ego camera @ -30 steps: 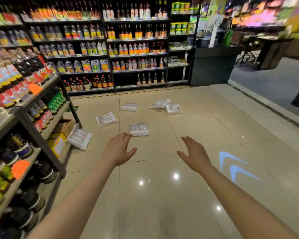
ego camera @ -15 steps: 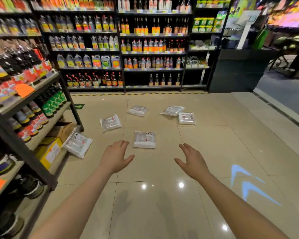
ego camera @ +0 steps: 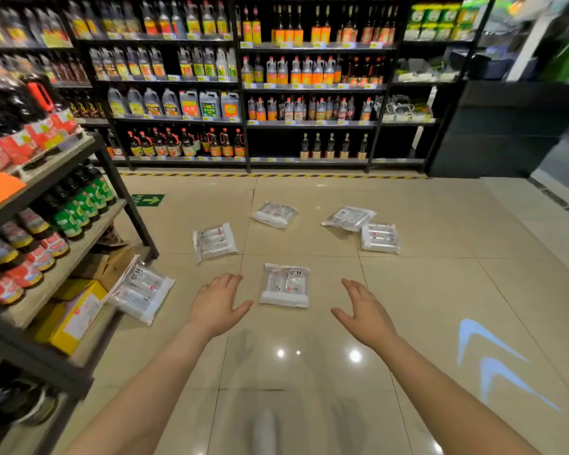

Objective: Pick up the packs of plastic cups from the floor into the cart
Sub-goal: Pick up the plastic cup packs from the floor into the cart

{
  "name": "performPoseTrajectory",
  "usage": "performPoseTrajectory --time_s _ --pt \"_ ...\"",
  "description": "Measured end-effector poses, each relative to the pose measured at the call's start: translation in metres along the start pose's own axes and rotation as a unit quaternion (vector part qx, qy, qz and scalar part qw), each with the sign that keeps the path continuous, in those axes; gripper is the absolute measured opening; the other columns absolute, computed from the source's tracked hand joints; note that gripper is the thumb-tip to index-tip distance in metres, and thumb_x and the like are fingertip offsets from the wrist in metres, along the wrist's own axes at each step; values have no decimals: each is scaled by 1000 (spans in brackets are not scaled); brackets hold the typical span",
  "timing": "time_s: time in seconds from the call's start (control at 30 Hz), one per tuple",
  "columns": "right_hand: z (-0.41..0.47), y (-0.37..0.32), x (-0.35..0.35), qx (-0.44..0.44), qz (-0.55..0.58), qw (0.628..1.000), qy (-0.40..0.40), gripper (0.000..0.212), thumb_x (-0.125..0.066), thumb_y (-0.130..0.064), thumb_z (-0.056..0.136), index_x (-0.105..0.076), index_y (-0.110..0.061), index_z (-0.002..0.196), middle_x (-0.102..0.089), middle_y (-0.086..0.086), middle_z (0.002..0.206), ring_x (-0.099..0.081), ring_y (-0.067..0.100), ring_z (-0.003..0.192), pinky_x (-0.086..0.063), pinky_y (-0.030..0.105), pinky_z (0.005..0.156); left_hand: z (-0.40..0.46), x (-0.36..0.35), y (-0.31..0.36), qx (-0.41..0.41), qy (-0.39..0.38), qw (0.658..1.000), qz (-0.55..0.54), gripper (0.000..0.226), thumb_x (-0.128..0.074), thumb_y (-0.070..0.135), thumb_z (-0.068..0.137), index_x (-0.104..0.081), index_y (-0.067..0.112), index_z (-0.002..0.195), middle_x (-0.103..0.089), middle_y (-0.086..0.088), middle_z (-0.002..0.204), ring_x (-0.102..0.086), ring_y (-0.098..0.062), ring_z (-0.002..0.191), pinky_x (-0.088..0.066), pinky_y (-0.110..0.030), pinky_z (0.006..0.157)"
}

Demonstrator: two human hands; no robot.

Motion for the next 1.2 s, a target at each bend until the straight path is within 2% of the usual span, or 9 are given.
performPoseTrajectory --time_s 0.23,0.4,0.5,0.6,0.7,0.8,1.0,1.1,1.2 --pt "153 -11 -5 -36 24 999 -10 71 -52 -46 91 -20 -22 150 -24 1 156 -27 19 141 -29 34 112 151 -2 -57 -5 -31 999 6 62 -48 51 90 -38 17 141 -47 0 136 -43 -20 126 -38 -38 98" --pt "240 -3 -11 -56 33 998 -28 66 -52 -46 92 -21 -33 149 -24 4 155 -28 22 140 -33 36 109 238 -17 -80 -14 -70 997 -2 65 -44 53 90 -37 15 142 -48 -1 135 -45 -23 124 -38 -38 99" --pt "287 10 -22 -72 48 996 -37 65 -52 -46 92 -21 -35 149 -24 4 155 -29 23 140 -33 36 108 286 -38 -94 -12 -82 996 -15 78 -30 64 80 -44 13 138 -54 -3 128 -51 -26 116 -45 -38 91" --pt "336 34 -43 -93 67 992 -47 68 -54 -45 91 -20 -34 149 -27 5 154 -31 24 138 -34 36 107 340 -69 -108 2 -97 995 -19 72 -37 60 84 -41 14 140 -50 -2 133 -51 -24 117 -45 -36 88" --pt "388 64 -72 -117 100 986 -67 68 -55 -45 90 -21 -36 149 -29 4 152 -34 23 137 -37 36 106 394 -101 -120 23 -103 994 -30 85 -23 66 76 -42 14 140 -51 -2 133 -54 -25 114 -46 -36 84" --pt "446 98 -107 -139 115 978 -100 69 -55 -45 90 -20 -35 149 -31 4 150 -37 23 134 -39 37 104 445 -146 -140 57 -113 990 -54 86 -22 68 74 -43 15 139 -50 -3 134 -52 -26 116 -47 -37 86" --pt "544 159 -189 -182 142 961 -150 71 -55 -43 91 -14 -39 149 -29 3 151 -41 24 131 -41 38 102 525 -259 -178 124 -157 976 -84 69 -44 56 87 -38 14 141 -46 -5 137 -49 -27 120 -47 -39 87" --pt "583 189 -251 -202 149 954 -162 72 -56 -41 91 -12 -41 149 -29 0 150 -45 21 128 -40 34 98 554 -338 -192 127 -171 972 -96 65 -53 47 90 -35 15 143 -44 -4 138 -49 -28 118 -48 -40 85" --pt "613 228 -339 -216 163 948 -167 74 -58 -40 90 -12 -43 148 -30 -1 149 -45 19 128 -38 29 96 569 -447 -207 128 -192 966 -114 69 -49 52 88 -32 18 145 -43 -1 137 -50 -25 118 -50 -39 82"
Point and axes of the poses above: each hand's wrist, its own z-axis towards the middle knuckle, its own x-axis out of the back of the hand, y = z × x, the point moved 6 cm from there along z, towards the middle knuckle
